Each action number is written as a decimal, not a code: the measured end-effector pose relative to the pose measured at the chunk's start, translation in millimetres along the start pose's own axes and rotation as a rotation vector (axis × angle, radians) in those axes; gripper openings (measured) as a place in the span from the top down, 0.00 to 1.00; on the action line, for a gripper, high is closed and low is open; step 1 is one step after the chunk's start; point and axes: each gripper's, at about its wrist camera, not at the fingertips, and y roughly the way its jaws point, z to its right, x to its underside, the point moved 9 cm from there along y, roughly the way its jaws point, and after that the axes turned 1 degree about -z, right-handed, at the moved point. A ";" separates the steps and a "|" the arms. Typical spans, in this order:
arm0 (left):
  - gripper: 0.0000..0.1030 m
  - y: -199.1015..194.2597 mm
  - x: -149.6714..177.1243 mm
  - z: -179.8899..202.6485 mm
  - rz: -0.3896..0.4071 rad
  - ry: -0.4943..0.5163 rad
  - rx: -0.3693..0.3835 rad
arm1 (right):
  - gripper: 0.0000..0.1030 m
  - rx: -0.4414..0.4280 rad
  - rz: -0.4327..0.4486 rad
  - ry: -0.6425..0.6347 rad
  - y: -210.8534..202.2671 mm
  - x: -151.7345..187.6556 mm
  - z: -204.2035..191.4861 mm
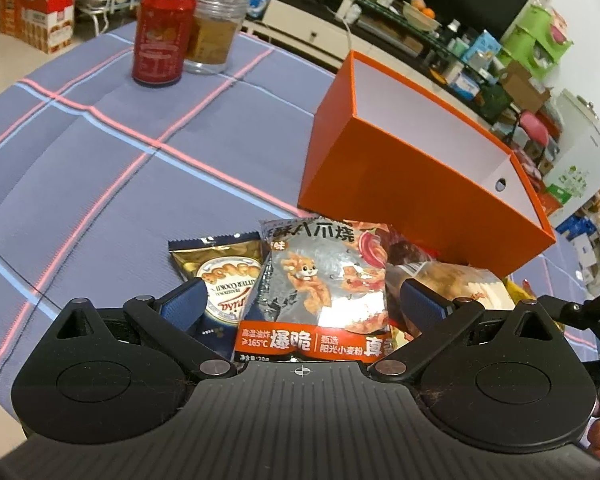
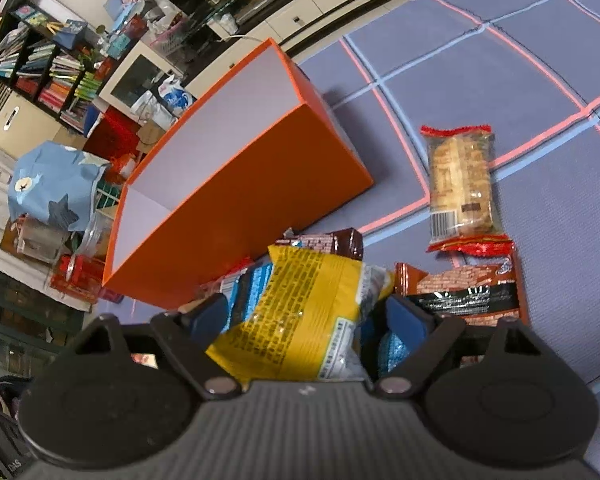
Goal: Organize snacks
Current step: 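Grasp the grey-orange chip packet with the left tool while the right tool grasps the yellow packet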
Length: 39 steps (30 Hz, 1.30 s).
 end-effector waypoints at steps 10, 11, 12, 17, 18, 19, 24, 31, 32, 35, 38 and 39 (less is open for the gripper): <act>0.07 2.0 0.9 3.4 -0.008 0.039 -0.026 | 0.15 0.000 -0.023 -0.006 3.2 3.7 -2.5; 0.07 3.3 1.2 2.7 -0.013 0.036 -0.024 | 0.15 -0.003 -0.027 -0.002 4.1 4.1 -2.9; 0.07 4.1 2.1 1.6 -0.022 0.028 -0.022 | 0.15 -0.006 -0.031 0.001 4.3 4.5 -2.8; 0.07 5.8 1.6 -6.3 -0.026 -0.017 -0.013 | 0.15 -0.013 -0.046 0.006 8.3 7.1 -4.4; 0.07 6.6 1.5 -7.0 -0.026 -0.030 -0.009 | 0.15 -0.013 -0.048 0.005 9.2 7.5 -5.0; 0.07 8.0 2.1 -6.7 -0.029 -0.043 -0.001 | 0.15 -0.017 -0.051 0.004 10.6 8.2 -6.1; 0.07 15.9 6.6 0.5 -0.048 -0.051 0.006 | 0.15 -0.031 -0.074 0.006 15.5 12.7 -9.4; 0.07 23.9 8.8 7.0 -0.041 0.002 -0.029 | 0.21 -0.035 -0.084 -0.027 18.6 17.9 -15.0; 0.07 24.3 9.5 7.3 -0.038 0.011 -0.033 | 0.21 -0.038 -0.084 -0.030 18.2 17.5 -14.9; 0.07 24.3 12.4 9.5 -0.038 0.039 -0.046 | 0.24 -0.037 -0.087 -0.036 19.1 17.7 -13.7; 0.07 24.8 14.2 11.3 -0.040 0.068 -0.059 | 0.24 -0.038 -0.088 -0.030 19.4 17.6 -12.4; 0.07 24.7 14.5 11.5 -0.039 0.072 -0.062 | 0.24 -0.037 -0.086 -0.028 19.4 17.5 -12.0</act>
